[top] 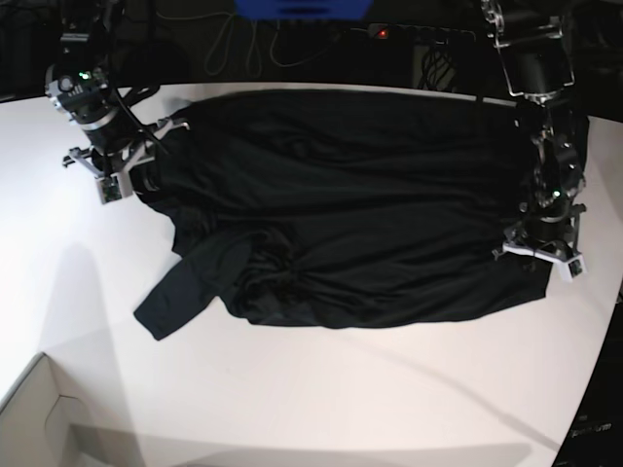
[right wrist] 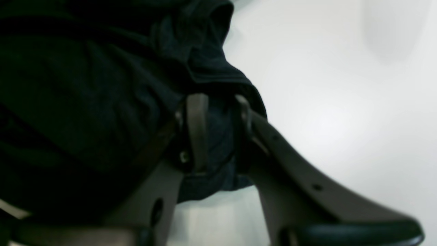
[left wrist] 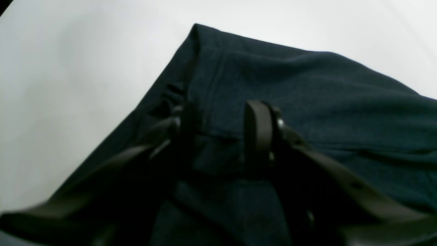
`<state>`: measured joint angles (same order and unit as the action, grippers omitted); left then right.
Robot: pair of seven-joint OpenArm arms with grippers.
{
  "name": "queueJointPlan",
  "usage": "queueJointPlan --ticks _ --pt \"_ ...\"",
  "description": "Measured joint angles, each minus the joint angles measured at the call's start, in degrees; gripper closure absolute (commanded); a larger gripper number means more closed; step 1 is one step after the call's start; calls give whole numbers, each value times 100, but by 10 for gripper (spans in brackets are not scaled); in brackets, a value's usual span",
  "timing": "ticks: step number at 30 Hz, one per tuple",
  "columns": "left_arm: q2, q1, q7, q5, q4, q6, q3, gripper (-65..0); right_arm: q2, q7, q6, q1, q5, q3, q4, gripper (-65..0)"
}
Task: Layout the t-shirt on the table in an organized manner, then fold the t-shirt properly
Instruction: 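Keep the left gripper holding the shirt corner while the right gripper holds its edge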
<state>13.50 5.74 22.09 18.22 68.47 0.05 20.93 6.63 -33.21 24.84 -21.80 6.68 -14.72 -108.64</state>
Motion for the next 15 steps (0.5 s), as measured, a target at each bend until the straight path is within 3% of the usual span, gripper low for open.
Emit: queueJointPlan --ticks 6,15 --pt "-81 15 -2 -2 2 42 566 -232 0 0 0 2 0 0 0 -137" --pt "-144 157 24 -4 -33 20 555 -232 -2 0 0 4 -2 0 0 -137"
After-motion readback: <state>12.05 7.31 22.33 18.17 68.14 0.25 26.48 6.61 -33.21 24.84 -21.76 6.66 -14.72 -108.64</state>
